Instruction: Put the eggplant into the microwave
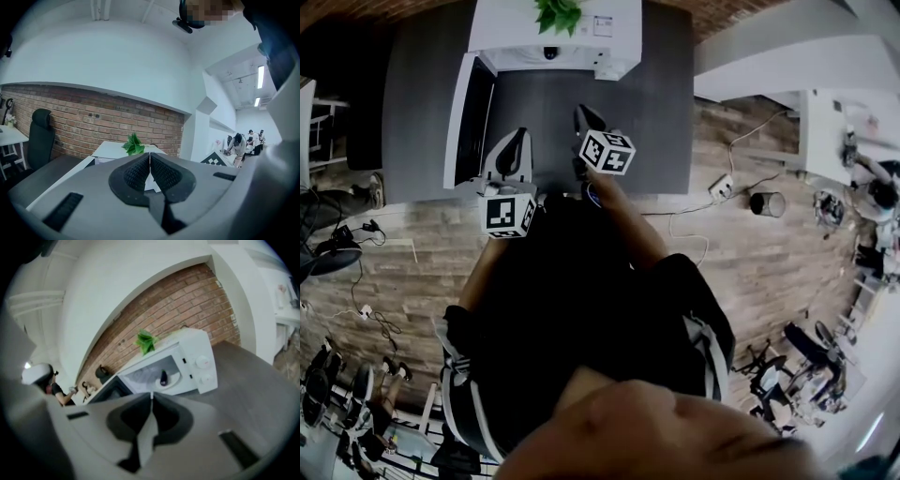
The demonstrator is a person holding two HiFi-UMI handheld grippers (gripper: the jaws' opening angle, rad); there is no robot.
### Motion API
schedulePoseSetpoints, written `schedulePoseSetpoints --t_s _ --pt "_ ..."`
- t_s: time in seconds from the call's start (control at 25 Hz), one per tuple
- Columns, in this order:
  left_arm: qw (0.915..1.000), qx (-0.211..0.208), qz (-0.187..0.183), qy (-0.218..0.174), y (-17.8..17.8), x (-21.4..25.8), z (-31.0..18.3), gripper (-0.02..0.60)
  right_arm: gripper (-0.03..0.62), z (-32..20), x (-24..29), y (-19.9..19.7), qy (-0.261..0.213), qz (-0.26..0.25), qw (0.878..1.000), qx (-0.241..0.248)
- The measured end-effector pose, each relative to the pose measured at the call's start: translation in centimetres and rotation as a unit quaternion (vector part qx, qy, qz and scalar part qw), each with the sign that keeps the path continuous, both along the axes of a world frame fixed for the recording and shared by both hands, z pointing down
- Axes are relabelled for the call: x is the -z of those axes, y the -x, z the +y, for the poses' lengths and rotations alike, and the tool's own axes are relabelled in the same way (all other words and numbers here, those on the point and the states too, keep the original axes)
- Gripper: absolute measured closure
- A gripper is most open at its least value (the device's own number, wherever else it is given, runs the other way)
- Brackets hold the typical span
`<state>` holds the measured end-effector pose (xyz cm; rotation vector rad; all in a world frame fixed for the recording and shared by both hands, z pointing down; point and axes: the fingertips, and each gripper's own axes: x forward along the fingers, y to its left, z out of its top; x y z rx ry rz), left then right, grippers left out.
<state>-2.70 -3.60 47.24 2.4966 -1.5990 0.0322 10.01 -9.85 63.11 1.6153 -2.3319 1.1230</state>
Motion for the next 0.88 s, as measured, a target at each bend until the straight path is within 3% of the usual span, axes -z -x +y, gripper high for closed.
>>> schedulePoseSetpoints --t_s 0.4,0.88 --pt "0.9993 -0.036 0.000 -0.004 -0.5 -0.4 -0.1 0.540 0.555 2.7 5.1 -0.3 -0.041 -0.005 0.999 -0.013" --pt "0.9981 -0.060 -0.010 -0.008 2.4 -0.6 -0.8 0.540 0.555 5.8 9.6 2.0 -0.082 0.001 0.996 -0.043"
